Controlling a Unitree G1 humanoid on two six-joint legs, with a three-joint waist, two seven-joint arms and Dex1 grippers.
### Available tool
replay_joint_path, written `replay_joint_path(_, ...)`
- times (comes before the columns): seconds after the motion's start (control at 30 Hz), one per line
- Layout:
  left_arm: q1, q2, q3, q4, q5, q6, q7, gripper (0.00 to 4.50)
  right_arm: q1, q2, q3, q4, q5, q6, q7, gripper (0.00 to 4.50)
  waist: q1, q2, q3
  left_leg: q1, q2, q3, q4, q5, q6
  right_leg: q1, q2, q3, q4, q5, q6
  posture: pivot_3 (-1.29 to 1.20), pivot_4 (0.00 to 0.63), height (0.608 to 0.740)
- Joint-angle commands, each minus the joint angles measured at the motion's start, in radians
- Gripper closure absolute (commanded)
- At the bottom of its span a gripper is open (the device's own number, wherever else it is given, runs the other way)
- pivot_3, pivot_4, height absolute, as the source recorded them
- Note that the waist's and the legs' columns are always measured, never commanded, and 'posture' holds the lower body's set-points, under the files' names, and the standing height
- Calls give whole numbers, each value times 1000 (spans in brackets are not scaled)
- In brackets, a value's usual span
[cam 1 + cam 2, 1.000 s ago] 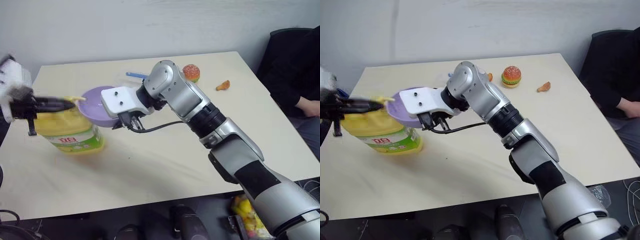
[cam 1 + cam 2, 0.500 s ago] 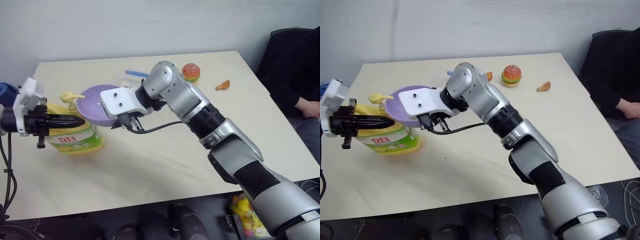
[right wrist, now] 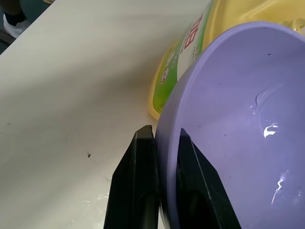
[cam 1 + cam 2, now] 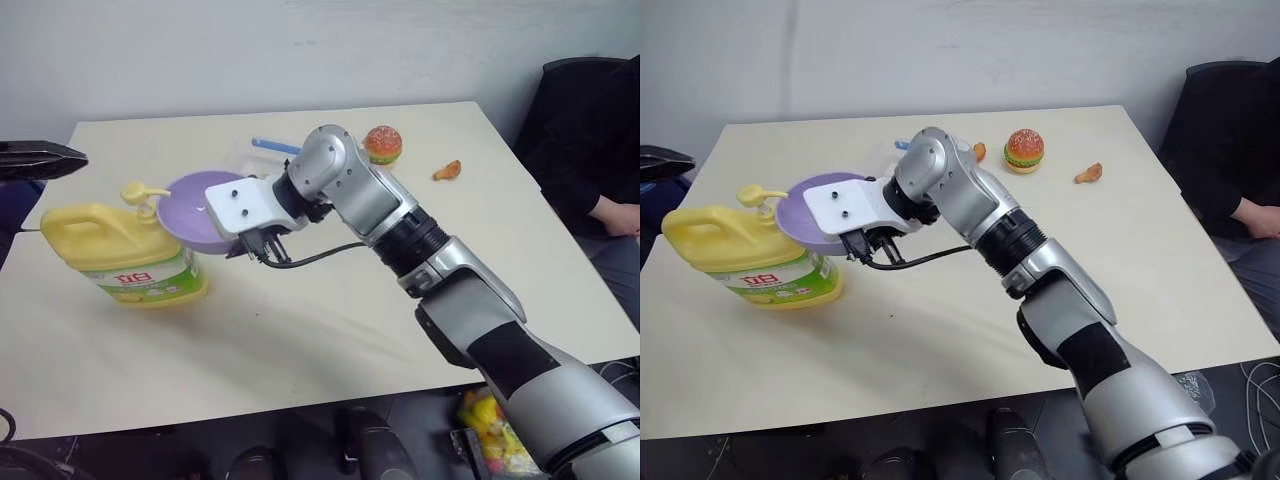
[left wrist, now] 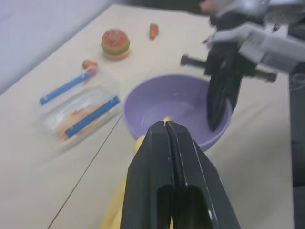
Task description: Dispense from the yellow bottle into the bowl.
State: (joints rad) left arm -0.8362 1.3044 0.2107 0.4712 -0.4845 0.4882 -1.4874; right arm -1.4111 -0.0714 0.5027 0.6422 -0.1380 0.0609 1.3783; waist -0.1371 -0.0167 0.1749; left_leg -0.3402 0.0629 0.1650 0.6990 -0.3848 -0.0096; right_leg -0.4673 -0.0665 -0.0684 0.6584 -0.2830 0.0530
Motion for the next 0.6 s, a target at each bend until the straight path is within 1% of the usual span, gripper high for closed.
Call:
replay_joint_path(0.03, -59, -30, -37, 61, 56, -76, -2, 4467, -44, 11, -24, -22, 13, -20, -4, 4451, 0, 0, 0, 0, 0, 1, 0, 0, 0, 0, 0, 0, 0, 0, 0, 0, 150, 740)
replay_joint_path(0.33, -175, -172, -109, 177, 136, -154, 2, 4467, -40, 7, -26, -34, 14, -3, -3, 4451, -3, -2, -1, -4, 1, 1, 1, 0, 0, -5, 0, 0, 1, 0, 0, 0, 150, 740)
replay_joint_path(0.47, -184, -192, -128, 205, 175, -193, -15, 4467, -33, 4, -23, -43, 13, 4, 0, 4451, -8, -2, -1, -12, 0, 0, 4, 0, 0, -14, 0, 1, 5, 0, 0, 0, 150, 740)
replay_joint_path(0.6, -171, -190, -140, 206, 200, -218, -33, 4467, -32, 0, -22, -44, 11, 5, -1, 4451, -13, -2, -1, -12, 0, 0, 4, 0, 0, -14, 0, 1, 5, 0, 0, 0, 150, 740)
